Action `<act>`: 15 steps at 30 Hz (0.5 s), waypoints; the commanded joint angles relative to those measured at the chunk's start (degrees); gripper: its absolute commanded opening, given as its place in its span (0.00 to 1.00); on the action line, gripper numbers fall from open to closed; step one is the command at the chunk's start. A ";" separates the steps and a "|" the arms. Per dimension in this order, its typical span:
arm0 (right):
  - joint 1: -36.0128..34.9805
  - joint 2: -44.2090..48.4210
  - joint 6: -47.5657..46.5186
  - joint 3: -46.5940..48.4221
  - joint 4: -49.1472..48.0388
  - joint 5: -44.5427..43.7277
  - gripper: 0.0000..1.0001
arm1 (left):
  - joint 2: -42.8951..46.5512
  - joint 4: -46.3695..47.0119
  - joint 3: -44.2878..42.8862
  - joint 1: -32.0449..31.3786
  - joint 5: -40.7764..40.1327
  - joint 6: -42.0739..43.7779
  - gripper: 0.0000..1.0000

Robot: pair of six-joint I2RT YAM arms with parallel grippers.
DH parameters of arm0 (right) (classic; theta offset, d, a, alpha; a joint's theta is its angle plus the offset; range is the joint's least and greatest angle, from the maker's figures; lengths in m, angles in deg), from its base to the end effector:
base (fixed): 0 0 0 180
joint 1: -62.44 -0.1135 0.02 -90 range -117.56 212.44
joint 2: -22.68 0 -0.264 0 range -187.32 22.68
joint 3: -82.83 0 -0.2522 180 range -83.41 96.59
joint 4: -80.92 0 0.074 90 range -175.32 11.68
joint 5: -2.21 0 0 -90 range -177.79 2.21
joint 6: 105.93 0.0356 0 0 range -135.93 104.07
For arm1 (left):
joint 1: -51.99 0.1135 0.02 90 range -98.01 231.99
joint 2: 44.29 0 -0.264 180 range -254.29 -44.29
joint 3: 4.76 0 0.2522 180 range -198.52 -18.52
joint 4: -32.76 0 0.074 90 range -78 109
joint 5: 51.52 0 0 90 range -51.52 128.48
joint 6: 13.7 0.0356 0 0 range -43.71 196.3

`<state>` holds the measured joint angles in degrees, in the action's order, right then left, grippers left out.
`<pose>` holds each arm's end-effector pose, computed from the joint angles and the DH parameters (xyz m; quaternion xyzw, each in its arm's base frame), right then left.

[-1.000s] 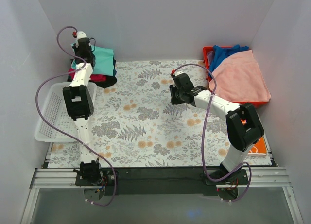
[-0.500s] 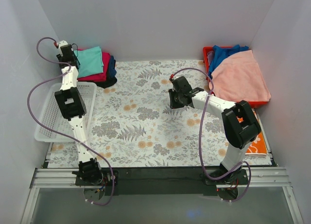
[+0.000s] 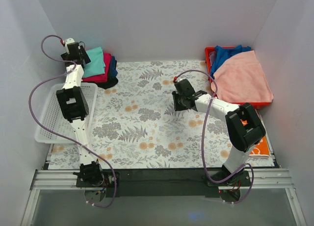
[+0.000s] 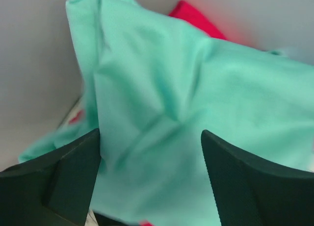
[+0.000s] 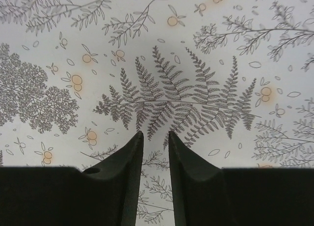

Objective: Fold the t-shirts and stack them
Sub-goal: Put the neatly folded tshirt into the corner of the board with the left arm

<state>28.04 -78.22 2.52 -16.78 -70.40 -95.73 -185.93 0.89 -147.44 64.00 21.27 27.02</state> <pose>0.3143 0.2092 0.2017 -0.1058 0.9293 0.0967 0.3404 0.5572 0.1293 0.2266 -0.5018 0.7021 -0.0327 0.5041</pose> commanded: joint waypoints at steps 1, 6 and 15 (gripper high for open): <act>-0.24 7.02 -1.67 0.08 -2.79 -5.41 0.34 | 15.68 2.55 5.25 -4.97 0.43 1.55 0.80; -0.24 11.68 -2.37 -1.41 -2.44 -6.20 0.36 | 23.85 0.72 12.02 -8.84 -1.58 0.68 0.82; -0.24 27.22 -2.02 -8.44 -0.33 -7.17 0.38 | 41.95 1.12 36.61 -17.88 1.84 -8.82 0.84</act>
<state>27.96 -57.64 0.64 -22.51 -71.23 -101.39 -152.69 1.83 -122.50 50.69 22.87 22.25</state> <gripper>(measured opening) 0.375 0.833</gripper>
